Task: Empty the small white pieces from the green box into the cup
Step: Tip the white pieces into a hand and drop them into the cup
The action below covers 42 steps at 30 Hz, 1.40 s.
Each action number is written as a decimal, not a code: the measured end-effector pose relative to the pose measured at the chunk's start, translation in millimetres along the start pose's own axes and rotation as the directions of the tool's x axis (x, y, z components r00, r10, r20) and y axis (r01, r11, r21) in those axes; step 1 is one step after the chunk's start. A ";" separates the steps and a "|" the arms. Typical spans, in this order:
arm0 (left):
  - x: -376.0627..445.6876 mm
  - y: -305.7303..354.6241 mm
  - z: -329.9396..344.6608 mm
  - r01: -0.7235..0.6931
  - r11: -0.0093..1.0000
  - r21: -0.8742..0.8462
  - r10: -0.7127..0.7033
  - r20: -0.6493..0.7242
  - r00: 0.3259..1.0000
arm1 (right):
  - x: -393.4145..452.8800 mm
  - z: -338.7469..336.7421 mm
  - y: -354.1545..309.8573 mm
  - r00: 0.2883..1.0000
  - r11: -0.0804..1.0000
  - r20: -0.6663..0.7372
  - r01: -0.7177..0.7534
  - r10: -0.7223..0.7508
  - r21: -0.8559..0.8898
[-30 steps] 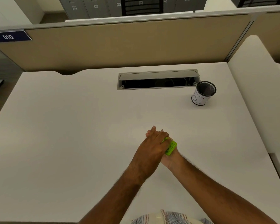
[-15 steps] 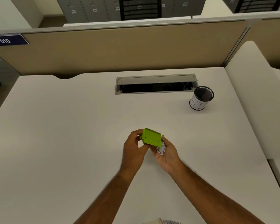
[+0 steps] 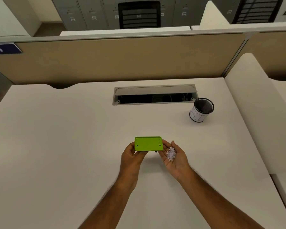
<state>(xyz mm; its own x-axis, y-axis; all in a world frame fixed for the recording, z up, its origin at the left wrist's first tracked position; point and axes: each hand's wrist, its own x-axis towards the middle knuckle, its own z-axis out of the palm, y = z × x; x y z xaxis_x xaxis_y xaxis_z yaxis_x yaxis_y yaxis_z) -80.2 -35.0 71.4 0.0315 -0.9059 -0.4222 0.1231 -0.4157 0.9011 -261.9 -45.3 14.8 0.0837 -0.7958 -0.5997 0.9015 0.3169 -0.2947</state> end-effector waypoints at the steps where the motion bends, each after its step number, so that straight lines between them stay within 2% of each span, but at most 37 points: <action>1: 0.7 -0.5 0.3 0.001 1.000 -0.007 -0.001 0.005 1.000 | 0.2 1.0 -5.5 1.000 1.000 0.004 0.002 -0.002 0.002; 8: 17.9 -6.5 3.9 0.031 0.998 -0.056 -0.027 0.060 0.998 | 7.5 17.4 -56.3 0.996 0.997 0.042 0.078 -0.078 0.003; 19: 39.8 -12.9 14.1 0.069 0.997 -0.038 -0.065 0.101 0.993 | 42.1 45.0 -168.8 0.936 0.937 0.035 0.349 -0.349 0.010; 32: 51.3 -11.3 24.7 0.051 0.999 0.015 -0.053 0.138 0.989 | 80.7 60.3 -249.9 0.810 0.799 -0.043 0.567 -0.585 -0.200; 38: 56.6 -10.9 28.8 0.042 0.999 0.011 -0.043 0.150 0.988 | 89.1 56.5 -262.6 0.761 0.717 -0.062 0.576 -0.645 -0.391; 42: 57.4 -11.7 29.2 0.037 0.999 -0.005 -0.036 0.157 0.987 | 88.7 53.4 -262.3 0.743 0.658 -0.028 0.573 -0.668 -0.488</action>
<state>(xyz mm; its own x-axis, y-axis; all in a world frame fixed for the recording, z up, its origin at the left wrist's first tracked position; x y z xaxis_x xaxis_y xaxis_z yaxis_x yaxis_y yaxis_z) -108.8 -84.4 39.5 -0.1286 -0.8917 -0.4340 0.1287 -0.4489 0.8843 -468.2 -226.5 78.6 -0.5523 -0.7888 -0.2698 0.4345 0.0038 -0.9007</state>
